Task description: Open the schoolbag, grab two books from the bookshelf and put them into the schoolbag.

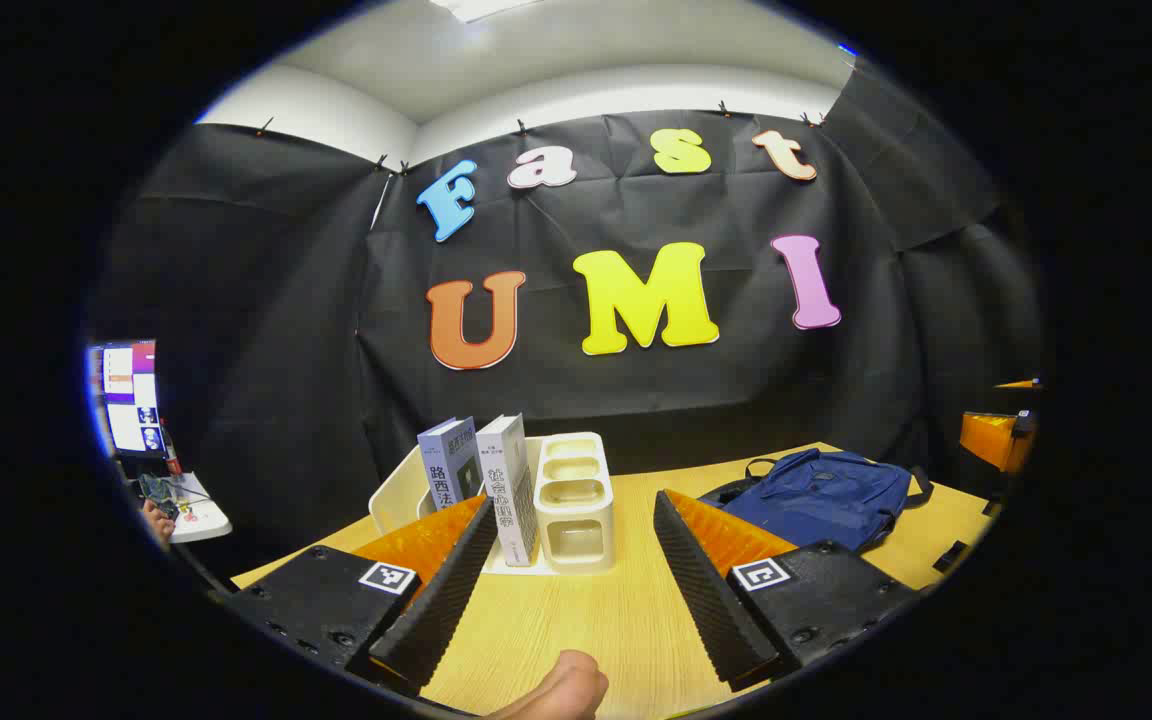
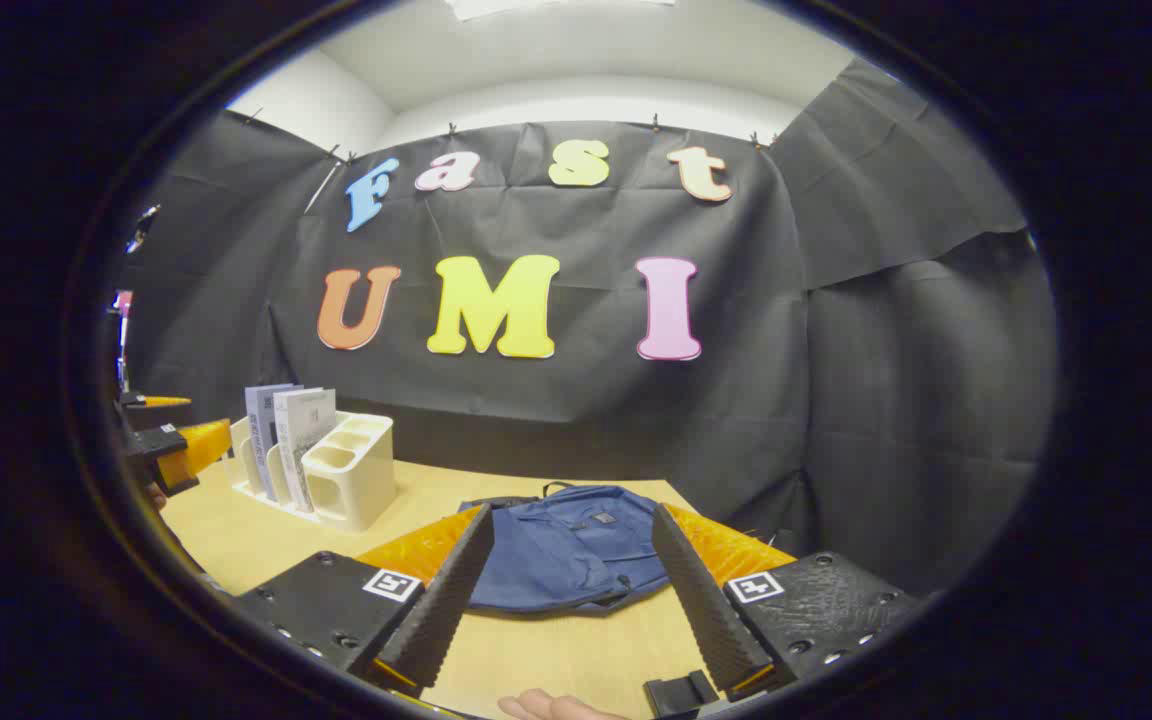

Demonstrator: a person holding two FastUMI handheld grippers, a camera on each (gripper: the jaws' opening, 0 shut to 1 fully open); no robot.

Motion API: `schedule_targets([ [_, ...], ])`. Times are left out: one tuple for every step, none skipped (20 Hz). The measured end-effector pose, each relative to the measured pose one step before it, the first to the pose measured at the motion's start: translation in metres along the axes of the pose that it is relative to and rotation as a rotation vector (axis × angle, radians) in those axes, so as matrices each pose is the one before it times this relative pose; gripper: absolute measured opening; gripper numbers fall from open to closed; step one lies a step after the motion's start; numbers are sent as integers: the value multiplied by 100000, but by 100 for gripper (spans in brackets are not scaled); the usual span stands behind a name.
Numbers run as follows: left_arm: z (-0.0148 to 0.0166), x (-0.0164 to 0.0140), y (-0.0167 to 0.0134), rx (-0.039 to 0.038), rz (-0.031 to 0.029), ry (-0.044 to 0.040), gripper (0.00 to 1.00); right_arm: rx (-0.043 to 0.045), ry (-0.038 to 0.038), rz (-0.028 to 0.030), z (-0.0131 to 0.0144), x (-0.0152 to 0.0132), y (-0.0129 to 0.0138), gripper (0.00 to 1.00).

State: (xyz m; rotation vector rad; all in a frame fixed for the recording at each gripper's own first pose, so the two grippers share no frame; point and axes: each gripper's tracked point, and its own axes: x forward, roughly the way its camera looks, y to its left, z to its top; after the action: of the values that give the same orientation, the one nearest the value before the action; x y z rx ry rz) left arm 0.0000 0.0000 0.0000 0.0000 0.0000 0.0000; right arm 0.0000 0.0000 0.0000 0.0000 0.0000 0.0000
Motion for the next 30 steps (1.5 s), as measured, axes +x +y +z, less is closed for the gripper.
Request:
schedule_targets([
  [349, -270, 183, 580, -171, -761, 98, -1366, -127, -345, 148, -98, 128, 97],
  [409, -285, 542, 381, 407, -927, 98, -634, -153, -136, -94, -143, 293, 97],
  [255, -265, 544, -107, 757, -18, 98, 370, -228, -125, 124, -132, 158, 95],
  [-120, -245, 315, -476, 389, 280, 98, -84, 29, 284, -20, -198, 274, 97],
  [86, -108, 114, -972, -367, 80, 98, -715, 152, 148, 15, -136, 352, 97],
  [92, -4, 92, -1143, -326, 73, 98, -471, -97, 97, -4, -188, 165, 97],
  [-83, -171, 277, -838, -175, 564, 98, 59, -538, 539, 307, -171, 255, 97],
  [-225, -226, 413, -278, 68, 611, 98, 32, 17, 281, 85, 3, 280, 95],
  [-15, 3, 199, 323, 162, 230, 98, -211, 326, 574, -25, -23, 181, 95],
  [15, 7, 209, 345, 305, 241, 98, -660, 152, 359, -94, -109, 328, 98],
  [-48, -40, 181, 198, 35, 299, 98, -820, 176, 19, 97, -62, 187, 95],
  [22, 10, 142, -95, -17, -52, 98, -852, -123, 421, -54, -85, 157, 95],
  [96, -45, 104, -129, 56, -234, 98, -950, -166, -54, 114, -69, 219, 95],
  [-73, -52, 264, -257, 65, 137, 98, -884, -225, -369, 88, 76, -70, 95],
  [56, 35, 54, -106, 78, -363, 98, -566, -538, -101, 172, -10, 107, 95],
  [-4, -3, 93, 166, 33, 48, 98, 154, -543, -311, -11, 16, 23, 98],
  [-168, 135, 58, 177, 138, 407, 98, -88, -5, -105, 41, 95, -47, 97],
  [-160, -10, 22, 93, -13, 359, 98, -743, 725, 82, -344, 202, 243, 98],
  [-81, 54, -77, -80, -284, 141, 98, -662, 498, 401, -158, 198, 203, 98],
  [-52, 99, -119, -448, -541, 274, 98, -817, 321, 567, 13, 412, 337, 95],
  [-111, 100, -294, -912, -1450, 291, 98, -969, 438, 584, -132, 422, 308, 95],
  [-12, -7, -105, -780, -1130, -141, 98, -1481, 783, 615, -378, 804, 444, 98],
  [-101, 105, 71, -391, -258, 384, 98, -2068, 1050, 243, -388, 921, 427, 98],
  [-34, -12, 238, -107, 136, -43, 98, -2234, 1437, 100, -694, 1011, 423, 97],
  [65, 21, 209, 84, 273, -160, 98, -1307, 1381, 658, -590, 1031, 503, 97],
  [-50, 9, 260, 133, 468, -169, 98, -410, 2560, 1237, -987, 961, 571, 95],
  [-86, 109, 344, 134, 644, 146, 98, 406, 2831, 2089, -821, 1200, 902, 95],
  [-100, 136, 244, 51, 613, -7, 98, 129, 3594, 878, -979, 1321, 671, 95],
  [-48, 104, 335, -120, 452, 282, 98, -410, 3264, 1356, -747, 1275, 715, 95],
  [-279, 162, 186, -297, 272, 555, 98, -1336, 3288, 494, -805, 1375, 707, 98],
])
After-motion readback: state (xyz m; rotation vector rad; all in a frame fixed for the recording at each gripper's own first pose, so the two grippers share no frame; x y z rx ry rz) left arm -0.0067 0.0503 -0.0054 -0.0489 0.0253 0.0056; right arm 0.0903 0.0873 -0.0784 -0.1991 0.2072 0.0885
